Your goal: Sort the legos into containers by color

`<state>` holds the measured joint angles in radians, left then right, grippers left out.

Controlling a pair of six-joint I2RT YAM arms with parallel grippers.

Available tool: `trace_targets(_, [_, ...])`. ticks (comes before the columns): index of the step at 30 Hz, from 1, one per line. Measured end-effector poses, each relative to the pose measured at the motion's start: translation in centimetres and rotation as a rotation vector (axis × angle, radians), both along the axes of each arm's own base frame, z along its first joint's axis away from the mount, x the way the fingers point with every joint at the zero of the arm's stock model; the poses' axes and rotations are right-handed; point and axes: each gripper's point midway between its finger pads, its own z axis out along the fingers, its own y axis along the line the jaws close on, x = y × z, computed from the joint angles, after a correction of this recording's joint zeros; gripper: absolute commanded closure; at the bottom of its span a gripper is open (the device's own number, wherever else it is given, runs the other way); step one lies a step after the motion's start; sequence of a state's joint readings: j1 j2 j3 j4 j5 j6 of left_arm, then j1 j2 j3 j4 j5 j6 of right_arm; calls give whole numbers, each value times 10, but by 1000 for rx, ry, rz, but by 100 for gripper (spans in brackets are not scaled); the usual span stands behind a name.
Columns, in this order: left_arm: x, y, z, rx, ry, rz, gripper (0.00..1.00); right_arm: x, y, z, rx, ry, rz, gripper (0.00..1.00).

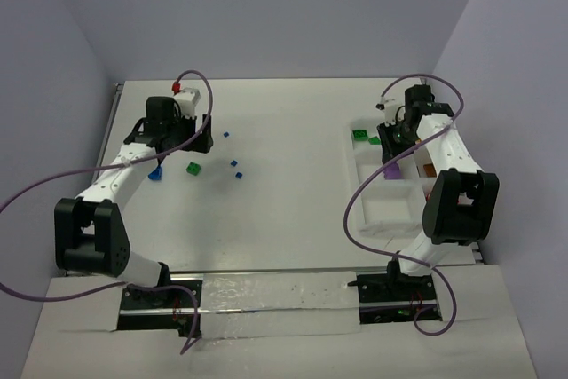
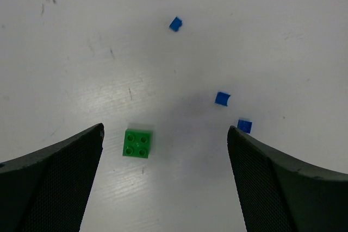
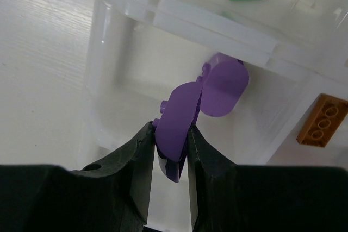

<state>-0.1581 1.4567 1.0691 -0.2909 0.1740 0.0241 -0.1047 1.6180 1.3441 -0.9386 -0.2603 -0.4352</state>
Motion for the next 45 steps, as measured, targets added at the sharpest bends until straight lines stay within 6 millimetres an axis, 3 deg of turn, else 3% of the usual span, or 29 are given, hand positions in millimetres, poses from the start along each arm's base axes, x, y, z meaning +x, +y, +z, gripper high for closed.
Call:
trace_targets(3, [-3,8,-16,16,62,52,1,-4,-6,-9,-31,20,-16,98])
trace_targets(7, [-3,16,-36,28,135,105,1,2,-7,-15,-29,22,-42,84])
trace_targets(9, [-4,23,-50,39,178,135,1,5,-6,-20,-25,22,-54,55])
trace_targets(13, [-8,37,-78,74,261,177,9,4,-4,-30,-18,43,-63,27])
trace_targets(15, [-11,41,-88,88,294,185,13,4,-4,-32,-15,50,-71,24])
trace_targets(16, [-13,41,-92,93,306,186,15,4,-3,-32,-14,51,-75,16])
trace_targets(18, [-15,42,-97,101,324,184,19,5,-2,-32,-13,51,-73,12])
trace_targets(20, [-16,42,-99,104,330,179,22,4,-1,-32,-10,54,-75,1])
trace_targets(25, [-19,41,-107,109,350,159,30,9,6,-15,23,43,-67,0])
trace_targets(30, [-29,43,-128,139,405,131,32,37,23,34,85,-73,-31,0])
trace_targets(32, [-32,44,-135,153,417,121,41,50,33,59,111,-138,-7,0])
trace_targets(35, [-30,46,-135,165,408,111,66,65,53,93,158,-227,38,0])
trace_targets(37, [-29,46,-136,170,403,98,74,68,70,107,194,-258,71,0])
trace_targets(40, [-27,43,-135,166,392,71,79,64,100,115,268,-253,120,0])
trace_targets(45, [-23,25,-121,101,343,-32,85,52,154,108,424,-156,180,0])
